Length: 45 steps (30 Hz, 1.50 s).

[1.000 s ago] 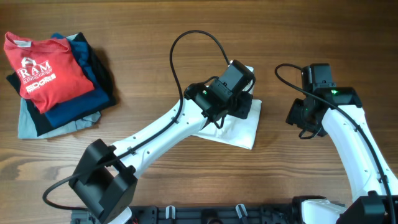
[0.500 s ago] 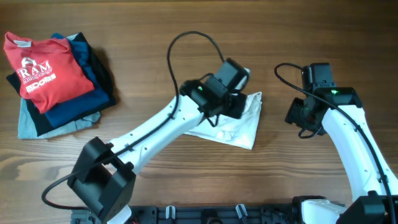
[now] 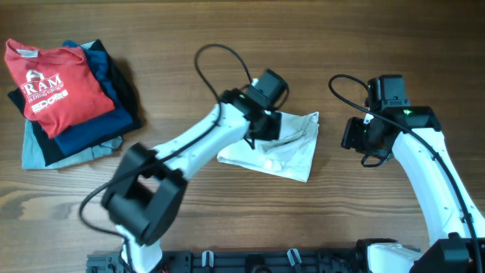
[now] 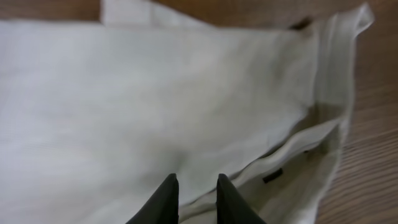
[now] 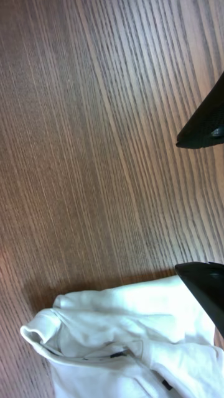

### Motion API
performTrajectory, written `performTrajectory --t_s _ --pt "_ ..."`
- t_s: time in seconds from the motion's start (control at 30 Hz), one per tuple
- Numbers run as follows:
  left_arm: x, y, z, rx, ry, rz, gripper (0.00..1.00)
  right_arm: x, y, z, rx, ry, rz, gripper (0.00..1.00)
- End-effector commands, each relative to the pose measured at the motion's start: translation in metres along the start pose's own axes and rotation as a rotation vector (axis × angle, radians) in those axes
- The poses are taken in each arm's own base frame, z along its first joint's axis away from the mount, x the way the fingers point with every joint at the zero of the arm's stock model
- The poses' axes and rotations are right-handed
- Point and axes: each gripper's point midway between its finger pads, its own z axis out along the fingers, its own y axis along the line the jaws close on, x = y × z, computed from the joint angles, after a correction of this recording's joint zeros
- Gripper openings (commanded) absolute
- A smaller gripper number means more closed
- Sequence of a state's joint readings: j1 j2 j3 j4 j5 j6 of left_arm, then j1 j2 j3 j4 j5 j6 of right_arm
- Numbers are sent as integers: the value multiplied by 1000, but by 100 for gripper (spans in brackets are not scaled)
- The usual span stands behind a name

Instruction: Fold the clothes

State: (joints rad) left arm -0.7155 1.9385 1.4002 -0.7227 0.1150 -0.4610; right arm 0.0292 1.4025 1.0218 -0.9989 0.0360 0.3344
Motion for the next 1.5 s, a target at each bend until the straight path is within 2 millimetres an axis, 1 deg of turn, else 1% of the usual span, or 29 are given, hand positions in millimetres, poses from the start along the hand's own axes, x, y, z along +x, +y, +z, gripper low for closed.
performTrajectory --t_s 0.0,0.07,0.2,0.3,0.4,0.47,0.5,0.53,0.63,0.67,0.7,0.73,0.8,0.87,0.97,1.03,1.13,1.17,1.3,1.4,1.47 --pt "38 -40 21 134 161 18 14 2 2 0 -13 7 -18 59" --pt "57 -64 17 214 218 51 12 2 2 0 -13 7 -18 59" --pt "73 -90 3 273 233 119 11 1 1 0 -10 3 -18 59" --pt "81 -100 -9 292 230 163 11 1 1 0 -10 3 -18 59" --pt "82 -102 -15 297 214 237 11 1 1 0 -10 3 -17 59" --pt "73 -85 -15 221 180 226 10 2 1 0 -10 4 -18 59" --pt "65 -73 -16 174 153 211 10 2 1 0 -9 7 -18 59" --pt "54 -60 -20 133 119 189 9 3 1 0 -9 9 -19 59" --pt "16 -26 -38 81 10 130 11 4 2 0 -18 14 -20 60" --pt "1 -12 -43 52 -35 100 12 5 6 0 -40 22 -23 62" --pt "-13 2 -47 25 -75 70 16 7 13 -1 -79 34 -47 62" --pt "-26 18 -50 -3 -114 38 19 11 22 -2 -136 49 -82 62" --pt "-50 49 -55 -44 -176 -30 21 18 42 -6 -256 80 -135 59" --pt "-69 76 -57 -56 -216 -94 23 23 56 -9 -333 103 -160 56" --pt "-88 107 -53 -48 -246 -167 25 29 64 -7 -341 115 -186 52" --pt "-93 117 -46 -18 -240 -197 26 34 68 -2 -343 126 -205 52" --pt "-93 124 -33 28 -207 -224 28 47 76 8 -347 157 -242 51" --pt "-92 124 -30 36 -196 -228 29 51 79 11 -353 169 -251 51" --pt "-83 125 -5 39 -136 -232 38 73 102 24 -419 237 -313 50" --pt "-73 122 12 40 -88 -228 39 85 116 32 -442 271 -357 49" --pt "-68 116 18 69 -59 -226 38 91 125 38 -456 294 -381 48"
